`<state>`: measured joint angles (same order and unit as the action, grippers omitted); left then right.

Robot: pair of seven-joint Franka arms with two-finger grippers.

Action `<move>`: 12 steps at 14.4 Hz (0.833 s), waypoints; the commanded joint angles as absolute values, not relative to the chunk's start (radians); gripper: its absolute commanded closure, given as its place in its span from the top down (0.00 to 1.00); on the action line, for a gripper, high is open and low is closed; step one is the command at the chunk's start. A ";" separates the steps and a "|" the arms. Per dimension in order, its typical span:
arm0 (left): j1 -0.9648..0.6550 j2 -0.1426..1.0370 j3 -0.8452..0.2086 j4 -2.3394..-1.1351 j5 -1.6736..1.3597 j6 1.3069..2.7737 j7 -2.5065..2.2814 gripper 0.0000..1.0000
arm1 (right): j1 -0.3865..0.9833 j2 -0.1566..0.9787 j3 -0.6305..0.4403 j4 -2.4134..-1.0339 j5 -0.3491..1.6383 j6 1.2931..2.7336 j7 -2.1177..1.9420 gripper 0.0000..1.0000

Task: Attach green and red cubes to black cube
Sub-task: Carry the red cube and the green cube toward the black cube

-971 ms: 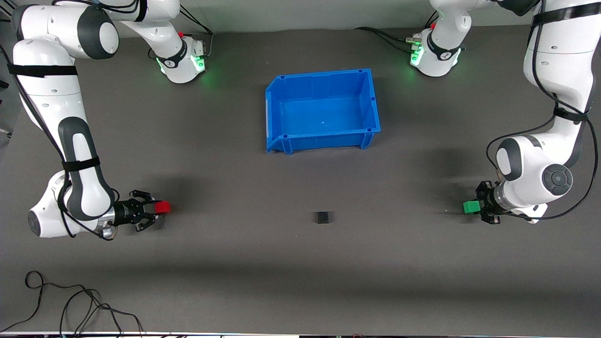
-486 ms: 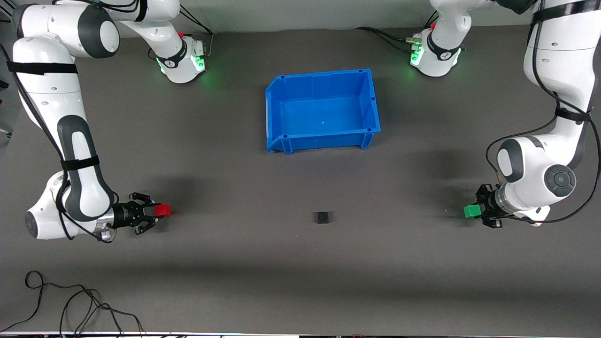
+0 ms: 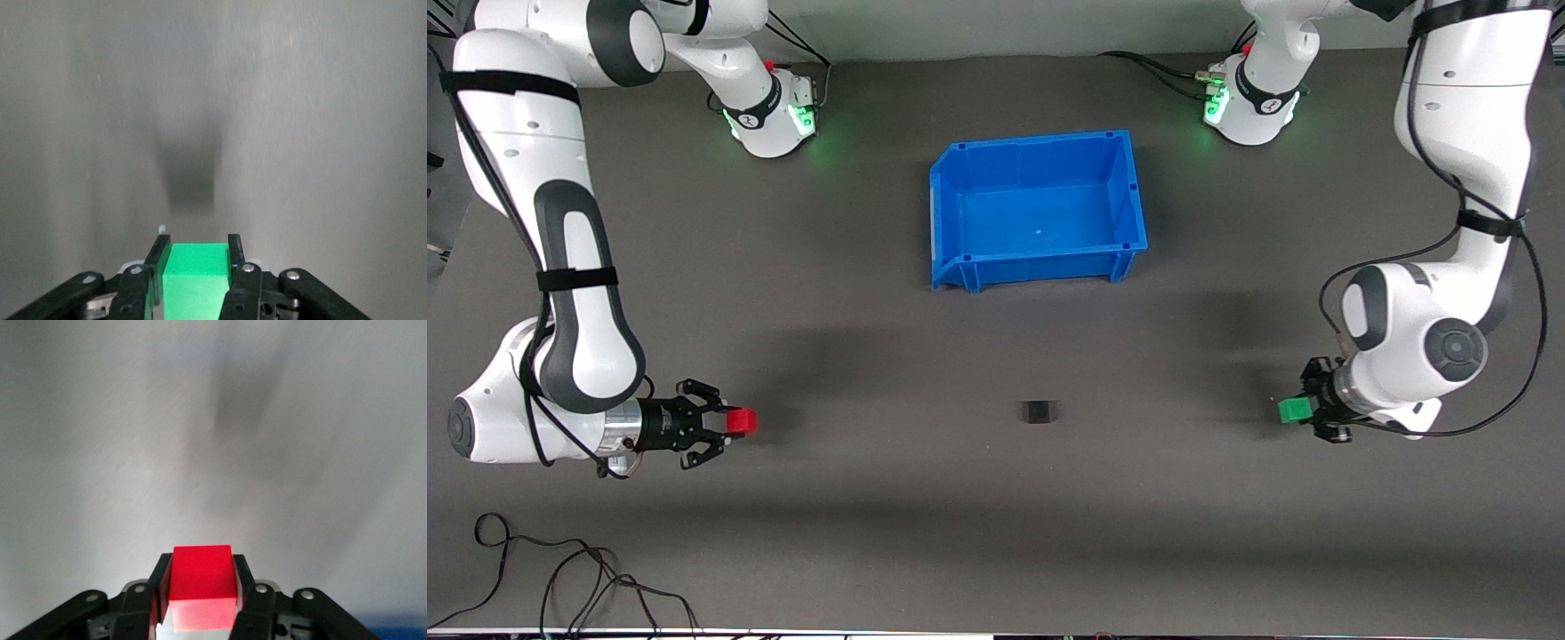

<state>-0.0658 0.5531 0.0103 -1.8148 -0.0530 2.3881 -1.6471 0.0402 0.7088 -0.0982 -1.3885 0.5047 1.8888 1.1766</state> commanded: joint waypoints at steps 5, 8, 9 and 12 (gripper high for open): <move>-0.231 0.639 0.026 -1.692 -0.054 2.365 -1.802 0.00 | 0.185 0.719 -0.103 -1.292 0.523 1.949 1.435 0.02; -0.310 0.676 0.026 -1.658 -0.060 2.379 -1.868 0.00 | 0.267 0.724 -0.103 -1.292 0.575 2.011 1.496 0.00; -0.331 0.690 0.025 -1.645 -0.061 2.379 -1.896 0.00 | 0.284 0.727 -0.103 -1.292 0.577 2.029 1.506 0.00; -0.380 0.722 0.025 -1.606 -0.060 2.388 -1.965 0.00 | 0.363 0.735 -0.103 -1.293 0.578 2.097 1.603 0.00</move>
<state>-0.3437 0.6863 0.0071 -1.6597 -0.0539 2.3916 -1.9136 0.3193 0.7186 -0.0908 -1.3138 0.5552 2.0534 1.5309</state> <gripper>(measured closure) 0.608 0.595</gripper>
